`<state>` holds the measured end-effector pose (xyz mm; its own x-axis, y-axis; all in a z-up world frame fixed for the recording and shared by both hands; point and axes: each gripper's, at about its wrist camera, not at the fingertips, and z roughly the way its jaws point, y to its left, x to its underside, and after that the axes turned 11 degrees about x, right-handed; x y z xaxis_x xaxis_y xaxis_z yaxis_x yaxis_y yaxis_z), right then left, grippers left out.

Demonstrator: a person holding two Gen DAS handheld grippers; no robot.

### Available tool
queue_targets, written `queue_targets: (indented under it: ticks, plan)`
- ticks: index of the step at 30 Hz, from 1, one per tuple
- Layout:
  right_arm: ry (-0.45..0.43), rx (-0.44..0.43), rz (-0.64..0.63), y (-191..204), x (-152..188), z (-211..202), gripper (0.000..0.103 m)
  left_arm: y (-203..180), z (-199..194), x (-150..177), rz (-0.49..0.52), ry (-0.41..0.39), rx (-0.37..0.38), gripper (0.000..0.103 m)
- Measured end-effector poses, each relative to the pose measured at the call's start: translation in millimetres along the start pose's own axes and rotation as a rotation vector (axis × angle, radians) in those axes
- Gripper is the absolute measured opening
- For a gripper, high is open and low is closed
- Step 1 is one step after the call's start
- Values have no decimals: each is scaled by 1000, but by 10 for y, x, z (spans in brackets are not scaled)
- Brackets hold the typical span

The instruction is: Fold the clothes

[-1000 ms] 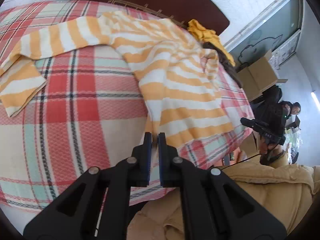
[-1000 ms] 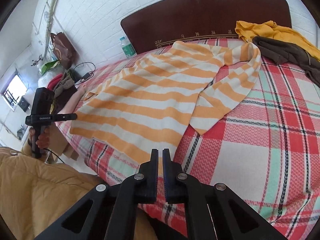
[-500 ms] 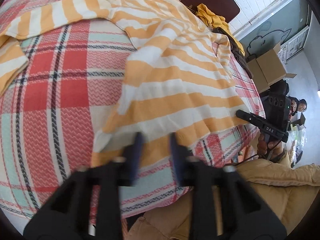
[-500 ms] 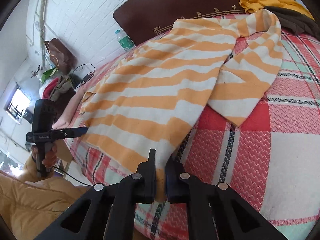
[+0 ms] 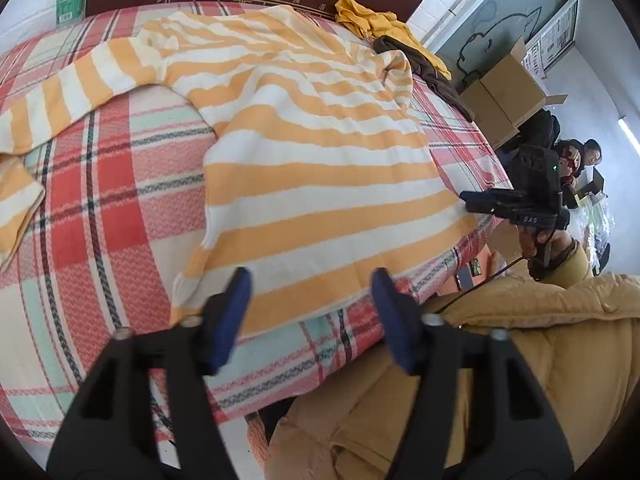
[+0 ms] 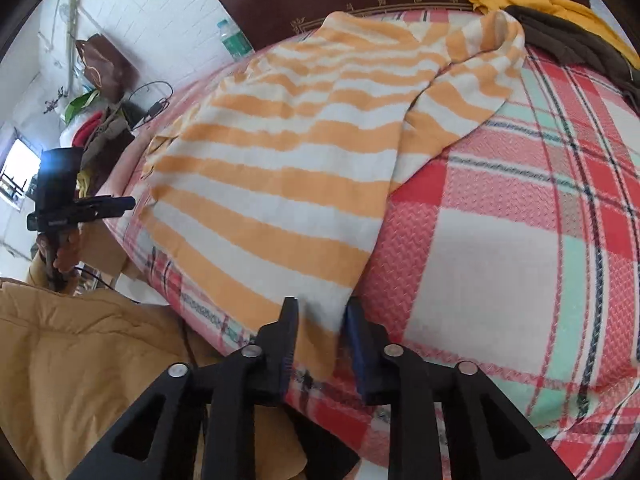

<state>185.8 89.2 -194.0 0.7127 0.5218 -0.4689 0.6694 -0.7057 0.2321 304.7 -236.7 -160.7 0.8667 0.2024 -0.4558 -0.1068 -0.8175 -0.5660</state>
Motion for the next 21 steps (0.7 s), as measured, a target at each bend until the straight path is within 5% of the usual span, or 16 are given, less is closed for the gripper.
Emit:
queue_targets:
  ticks: [2,6,9,16,18,19,21]
  plan:
    - [-88,30,59,-161,-125,-105,52,-50,45,-112,24,-34,-3,75]
    - [-185,122,211,-552,-466,-62,53,-194,214,-434,80,-120,-94,76]
    - [-184,130,285,-754,-702,164,53,-287,353,-658,115,-173,-131,76]
    - [-157,136,265,-724,-907,531,62,-370,727,-1005,144,-159,-147,77]
    - [-162,185,214,-631,-915,581,44,-361,835,-1077,142,-136,-128,77]
    - [-157,212,180,-596,-934,606,16,-363,879,-1098,141,-126,-125,77]
    - [-153,203,184,-654,-975,589,6,-357,956,-1153,136,-108,-118,77]
